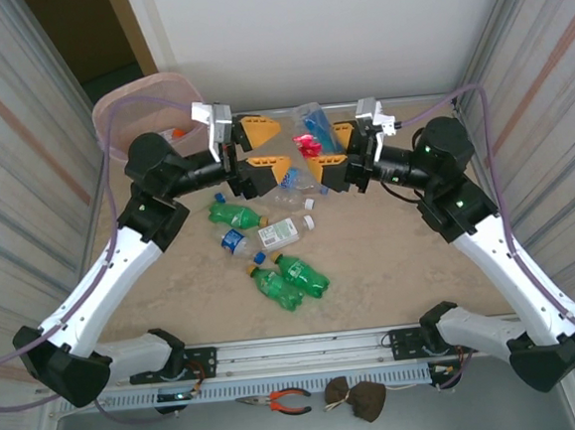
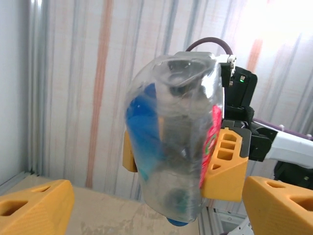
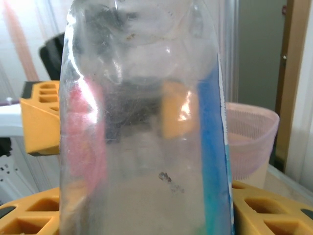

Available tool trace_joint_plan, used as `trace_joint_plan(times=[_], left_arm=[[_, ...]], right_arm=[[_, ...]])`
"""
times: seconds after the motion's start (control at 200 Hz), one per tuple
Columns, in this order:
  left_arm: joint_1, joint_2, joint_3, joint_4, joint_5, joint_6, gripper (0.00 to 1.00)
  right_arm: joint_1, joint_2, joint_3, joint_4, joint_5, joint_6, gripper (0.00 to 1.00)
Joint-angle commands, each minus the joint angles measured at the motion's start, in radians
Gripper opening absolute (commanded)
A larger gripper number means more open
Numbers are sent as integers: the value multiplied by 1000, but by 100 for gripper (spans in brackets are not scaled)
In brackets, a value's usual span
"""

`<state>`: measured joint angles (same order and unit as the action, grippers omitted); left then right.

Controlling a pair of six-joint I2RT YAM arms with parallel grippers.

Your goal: Put the plastic bottles in the bin

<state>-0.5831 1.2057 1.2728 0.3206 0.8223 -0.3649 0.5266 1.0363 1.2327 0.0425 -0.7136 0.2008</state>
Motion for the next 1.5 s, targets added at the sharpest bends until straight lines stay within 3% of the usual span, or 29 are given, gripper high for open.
trace_joint_plan(times=[0.0, 0.296, 0.631, 1.277, 1.493], left_arm=[[-29, 13, 63, 80, 66, 29, 90], [-112, 61, 164, 60, 181, 91, 87], [-186, 71, 192, 48, 194, 144, 74], [-200, 113, 220, 41, 216, 154, 59], [-199, 109, 223, 9, 197, 191, 55]], right_arm=[[30, -36, -15, 92, -40, -10, 58], [124, -71, -27, 93, -55, -68, 58], [191, -69, -16, 54, -17, -100, 58], [219, -93, -32, 21, 51, -153, 59], [221, -96, -38, 8, 77, -169, 66]])
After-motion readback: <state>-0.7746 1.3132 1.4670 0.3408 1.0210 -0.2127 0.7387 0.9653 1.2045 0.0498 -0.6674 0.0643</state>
